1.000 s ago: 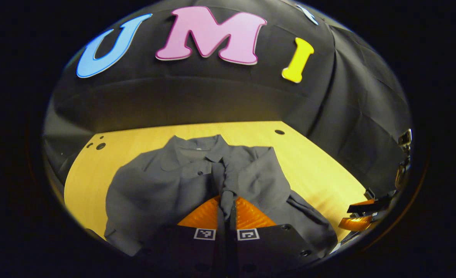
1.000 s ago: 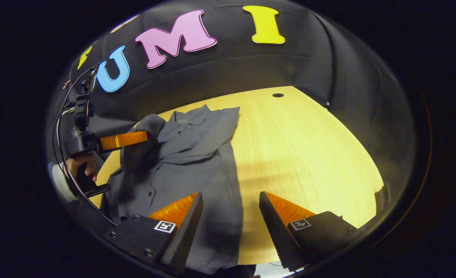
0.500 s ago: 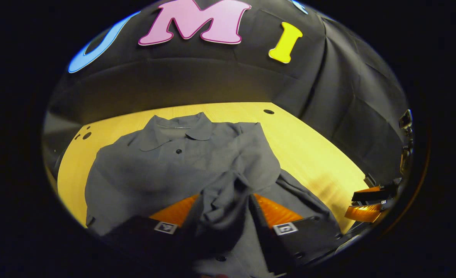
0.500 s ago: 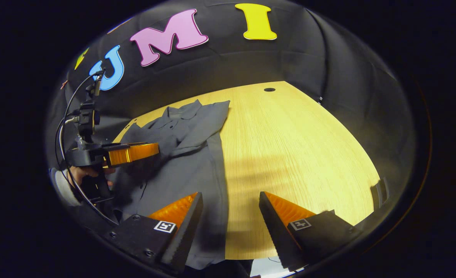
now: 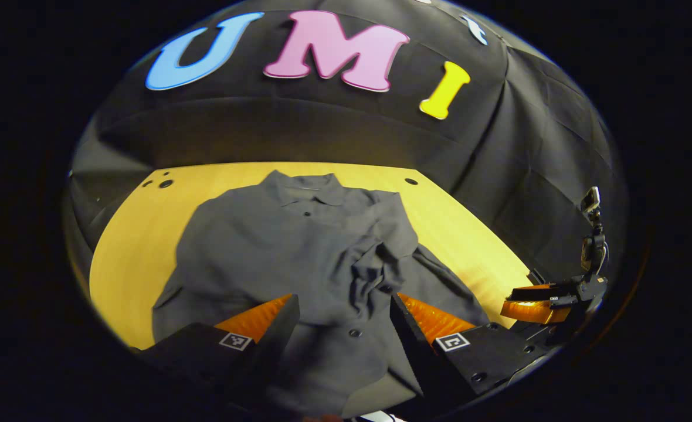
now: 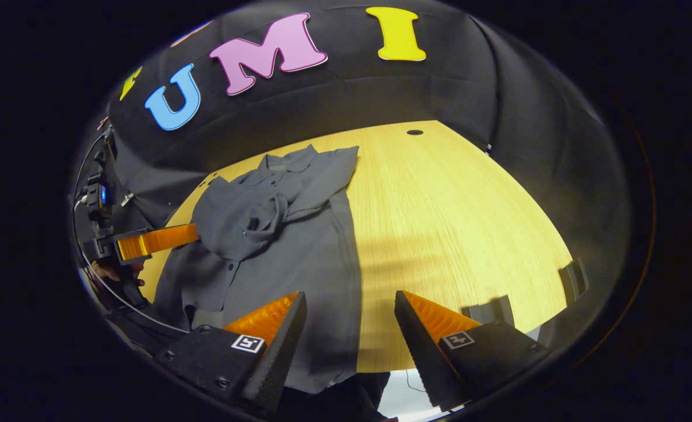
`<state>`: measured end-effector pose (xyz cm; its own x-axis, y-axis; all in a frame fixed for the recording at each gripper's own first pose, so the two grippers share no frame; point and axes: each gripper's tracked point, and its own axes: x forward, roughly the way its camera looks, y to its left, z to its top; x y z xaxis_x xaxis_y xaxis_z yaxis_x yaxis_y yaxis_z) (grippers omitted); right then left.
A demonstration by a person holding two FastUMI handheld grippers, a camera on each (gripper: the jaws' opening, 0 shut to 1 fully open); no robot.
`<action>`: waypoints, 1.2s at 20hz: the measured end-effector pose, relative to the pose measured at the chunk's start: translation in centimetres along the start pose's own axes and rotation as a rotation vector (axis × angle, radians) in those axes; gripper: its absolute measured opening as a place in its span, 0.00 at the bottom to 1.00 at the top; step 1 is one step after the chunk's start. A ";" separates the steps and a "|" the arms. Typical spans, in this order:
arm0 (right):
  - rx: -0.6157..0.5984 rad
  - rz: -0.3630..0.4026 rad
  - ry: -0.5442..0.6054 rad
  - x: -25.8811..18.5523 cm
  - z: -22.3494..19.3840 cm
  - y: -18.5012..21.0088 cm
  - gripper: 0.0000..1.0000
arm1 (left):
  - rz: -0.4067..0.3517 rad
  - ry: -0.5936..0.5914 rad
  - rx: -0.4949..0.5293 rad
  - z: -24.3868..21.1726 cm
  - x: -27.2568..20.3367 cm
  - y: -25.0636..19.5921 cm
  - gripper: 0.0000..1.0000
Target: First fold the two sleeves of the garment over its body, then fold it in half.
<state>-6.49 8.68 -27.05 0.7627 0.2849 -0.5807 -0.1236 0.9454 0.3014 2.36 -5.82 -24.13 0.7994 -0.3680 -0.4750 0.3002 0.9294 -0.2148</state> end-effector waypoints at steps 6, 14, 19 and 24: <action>-0.010 -0.013 0.083 -2.7 -5.0 1.1 0.93 | 0.084 -0.024 -0.050 -3.7 -9.0 6.9 0.96; -0.010 -0.033 0.164 -3.9 -11.0 3.0 0.94 | 0.156 0.152 0.023 -13.4 -12.3 13.9 0.96; -0.032 -0.035 0.202 -2.9 -12.7 2.8 0.94 | 0.151 0.250 0.008 -17.1 -12.0 15.4 0.96; -0.059 -0.010 0.244 -0.1 -12.8 3.7 0.95 | 0.196 0.323 0.064 -18.2 -10.8 16.5 0.95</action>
<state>-15.15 14.21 -35.59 0.5890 0.2988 -0.7509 -0.1594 0.9538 0.2546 -10.81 12.98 -38.05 0.6422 -0.1642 -0.7487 0.1981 0.9792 -0.0449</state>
